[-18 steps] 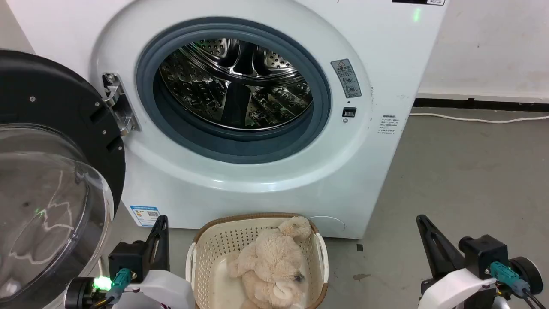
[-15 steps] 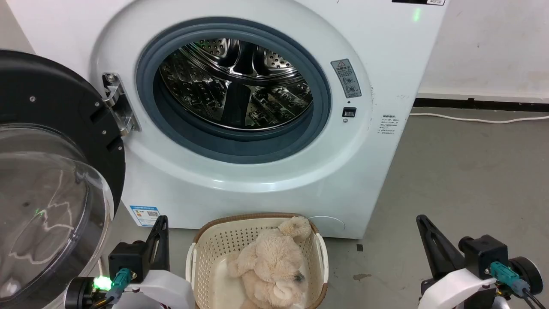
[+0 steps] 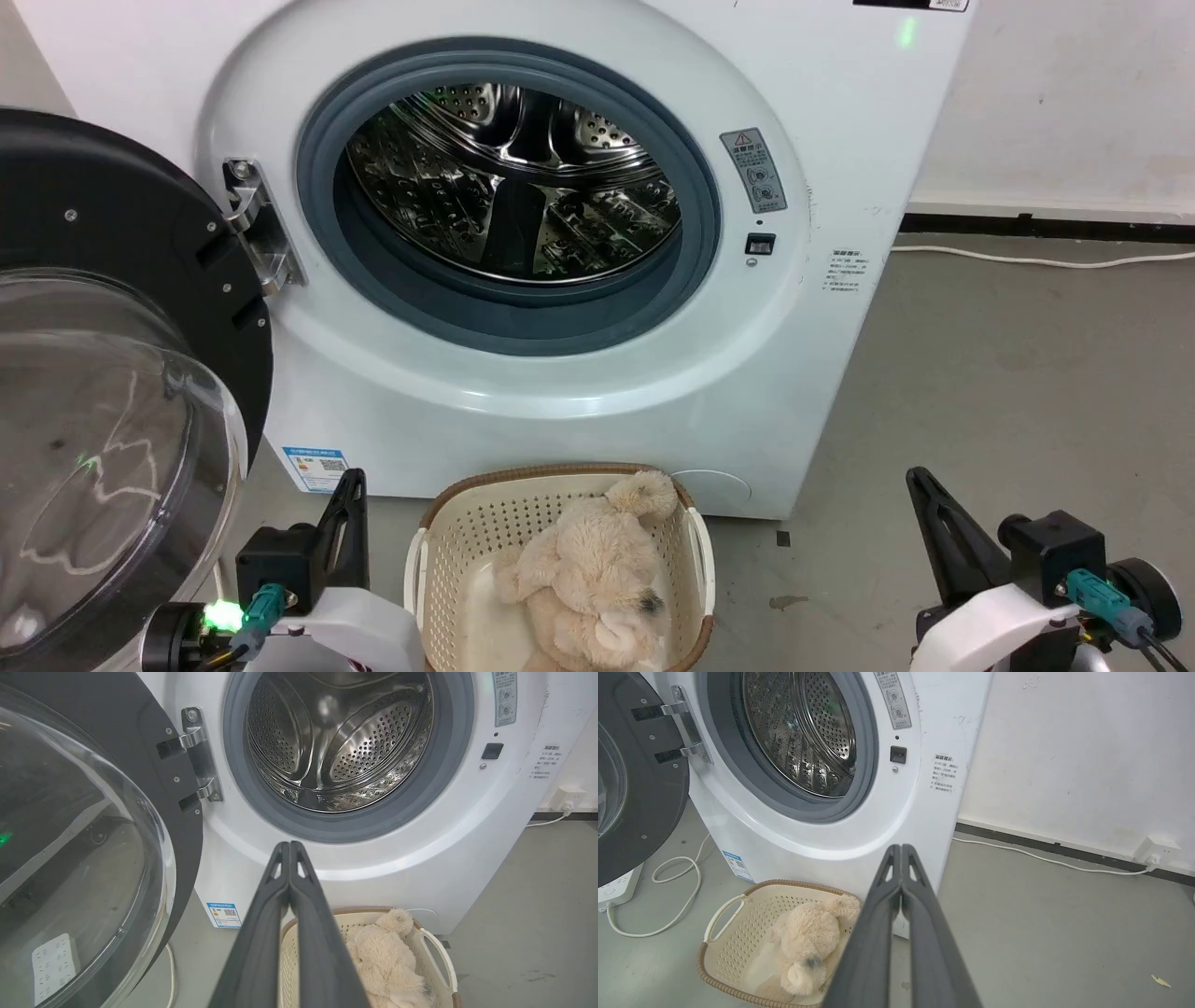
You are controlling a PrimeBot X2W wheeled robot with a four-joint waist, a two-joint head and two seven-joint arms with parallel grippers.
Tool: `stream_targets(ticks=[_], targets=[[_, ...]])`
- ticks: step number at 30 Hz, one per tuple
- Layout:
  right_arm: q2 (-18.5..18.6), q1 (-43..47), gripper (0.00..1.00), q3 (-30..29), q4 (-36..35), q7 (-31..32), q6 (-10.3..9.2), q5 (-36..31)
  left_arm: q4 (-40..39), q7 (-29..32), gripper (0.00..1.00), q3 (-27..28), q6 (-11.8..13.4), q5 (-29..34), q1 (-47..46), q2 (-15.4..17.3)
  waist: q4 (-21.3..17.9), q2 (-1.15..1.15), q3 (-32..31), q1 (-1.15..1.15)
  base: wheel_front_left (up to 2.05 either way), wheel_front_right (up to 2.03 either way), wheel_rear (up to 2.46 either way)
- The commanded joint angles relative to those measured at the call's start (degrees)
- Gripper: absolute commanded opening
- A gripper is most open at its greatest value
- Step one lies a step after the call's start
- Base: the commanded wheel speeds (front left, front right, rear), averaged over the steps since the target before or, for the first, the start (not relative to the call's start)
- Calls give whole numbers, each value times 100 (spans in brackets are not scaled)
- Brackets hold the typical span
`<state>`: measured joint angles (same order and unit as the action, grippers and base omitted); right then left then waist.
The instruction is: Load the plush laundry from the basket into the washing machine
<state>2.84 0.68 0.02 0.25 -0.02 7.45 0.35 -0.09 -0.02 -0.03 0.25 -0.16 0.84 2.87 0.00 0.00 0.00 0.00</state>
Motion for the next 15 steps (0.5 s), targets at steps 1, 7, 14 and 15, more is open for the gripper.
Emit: stream_targets(ticks=[1, 7, 14, 15], targets=[[4, -68, 0, -2, -25, 2, 3, -35, 9, 2, 0, 3, -25, 16, -84, 0, 0, 0, 0, 0, 0, 0, 0], [4, -68, 0, -2, -25, 2, 3, -35, 9, 2, 0, 3, -25, 16, -84, 0, 0, 0, 0, 0, 0, 0, 0], [4, -68, 0, -2, -25, 2, 3, -35, 9, 2, 0, 3, -25, 16, -84, 0, 0, 0, 0, 0, 0, 0, 0], [4, -68, 0, -2, -25, 2, 3, -35, 9, 2, 0, 3, -25, 16, -84, 0, 0, 0, 0, 0, 0, 0, 0]])
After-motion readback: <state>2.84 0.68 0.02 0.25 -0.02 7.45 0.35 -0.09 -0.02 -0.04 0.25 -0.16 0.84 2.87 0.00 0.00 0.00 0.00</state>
